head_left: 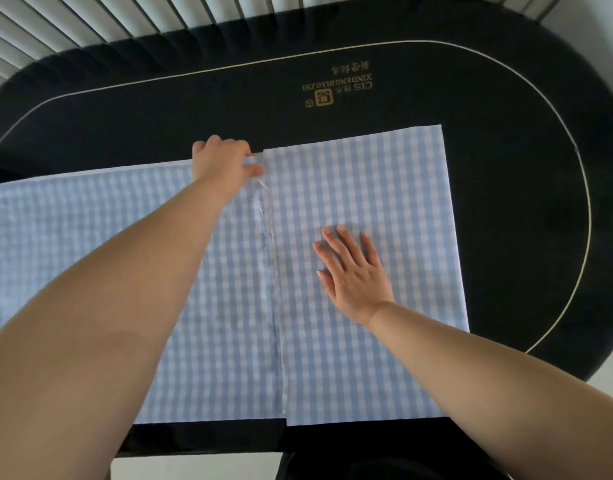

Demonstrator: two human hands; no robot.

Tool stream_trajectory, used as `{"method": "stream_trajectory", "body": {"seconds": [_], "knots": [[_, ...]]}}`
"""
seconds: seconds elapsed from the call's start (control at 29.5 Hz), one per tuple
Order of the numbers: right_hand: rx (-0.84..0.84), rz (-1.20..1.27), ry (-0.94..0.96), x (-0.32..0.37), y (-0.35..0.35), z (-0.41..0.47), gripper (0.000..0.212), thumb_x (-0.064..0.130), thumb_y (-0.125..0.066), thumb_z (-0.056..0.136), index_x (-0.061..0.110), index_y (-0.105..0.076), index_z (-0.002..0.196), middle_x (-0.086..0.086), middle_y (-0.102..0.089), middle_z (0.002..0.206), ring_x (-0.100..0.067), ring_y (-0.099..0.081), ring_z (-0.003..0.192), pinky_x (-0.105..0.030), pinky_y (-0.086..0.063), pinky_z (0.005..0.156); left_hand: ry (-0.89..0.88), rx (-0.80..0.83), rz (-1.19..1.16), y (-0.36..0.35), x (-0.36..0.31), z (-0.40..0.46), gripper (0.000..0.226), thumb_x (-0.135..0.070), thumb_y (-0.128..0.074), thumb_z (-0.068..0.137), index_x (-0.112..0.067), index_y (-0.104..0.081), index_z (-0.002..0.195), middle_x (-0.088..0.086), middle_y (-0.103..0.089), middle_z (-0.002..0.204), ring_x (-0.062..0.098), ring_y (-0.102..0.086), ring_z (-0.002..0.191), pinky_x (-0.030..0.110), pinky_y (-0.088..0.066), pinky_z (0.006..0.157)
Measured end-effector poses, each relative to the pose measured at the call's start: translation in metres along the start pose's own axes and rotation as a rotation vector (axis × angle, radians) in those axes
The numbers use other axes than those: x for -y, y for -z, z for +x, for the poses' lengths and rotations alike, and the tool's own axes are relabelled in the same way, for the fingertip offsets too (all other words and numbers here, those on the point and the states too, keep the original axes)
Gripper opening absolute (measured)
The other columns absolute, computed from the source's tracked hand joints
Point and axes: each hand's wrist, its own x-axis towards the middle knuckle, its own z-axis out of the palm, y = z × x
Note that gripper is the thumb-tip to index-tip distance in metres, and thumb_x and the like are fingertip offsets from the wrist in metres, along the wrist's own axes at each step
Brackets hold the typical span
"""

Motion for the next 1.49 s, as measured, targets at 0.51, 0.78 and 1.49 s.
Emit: {"method": "stream_trajectory", "body": {"seconds": [0.51, 0.78, 1.49], "knots": [[0.048, -0.026, -0.017, -0.002, 0.001, 0.005, 0.055, 0.042, -0.020, 0.099, 0.024, -0.016, 0.150, 0.003, -0.006, 0.160, -0.020, 0.006, 0.147, -0.040, 0.025, 0.111, 0.479, -0.061, -0.382, -0.091, -0.036, -0.138, 0.053, -0.049, -0.018, 0.099, -0.039, -0.007, 0.150, -0.007, 0.004, 0.161, 0.023, 0.009, 0.147, 0.048, 0.006, 0.117], [0.070, -0.033, -0.138, 0.021, 0.006, 0.003, 0.056, 0.045, -0.026, 0.098, 0.025, -0.014, 0.150, 0.001, -0.001, 0.160, -0.025, 0.006, 0.146, -0.051, 0.004, 0.115, 0.285, -0.016, -0.349, -0.130, -0.005, -0.248, 0.057, -0.051, -0.012, 0.098, -0.037, 0.010, 0.148, -0.008, 0.013, 0.159, 0.010, 0.019, 0.143, 0.035, 0.009, 0.118], [0.515, -0.217, 0.659, 0.360, -0.064, -0.030, 0.054, 0.044, -0.041, 0.096, 0.029, -0.026, 0.146, 0.009, -0.010, 0.159, -0.029, 0.003, 0.146, -0.057, -0.002, 0.113, 1.885, -0.635, -1.874, -0.101, 0.216, -0.394, 0.052, -0.022, -0.056, 0.088, -0.010, -0.041, 0.136, 0.012, -0.048, 0.136, 0.031, -0.050, 0.121, 0.037, -0.043, 0.095]]}}
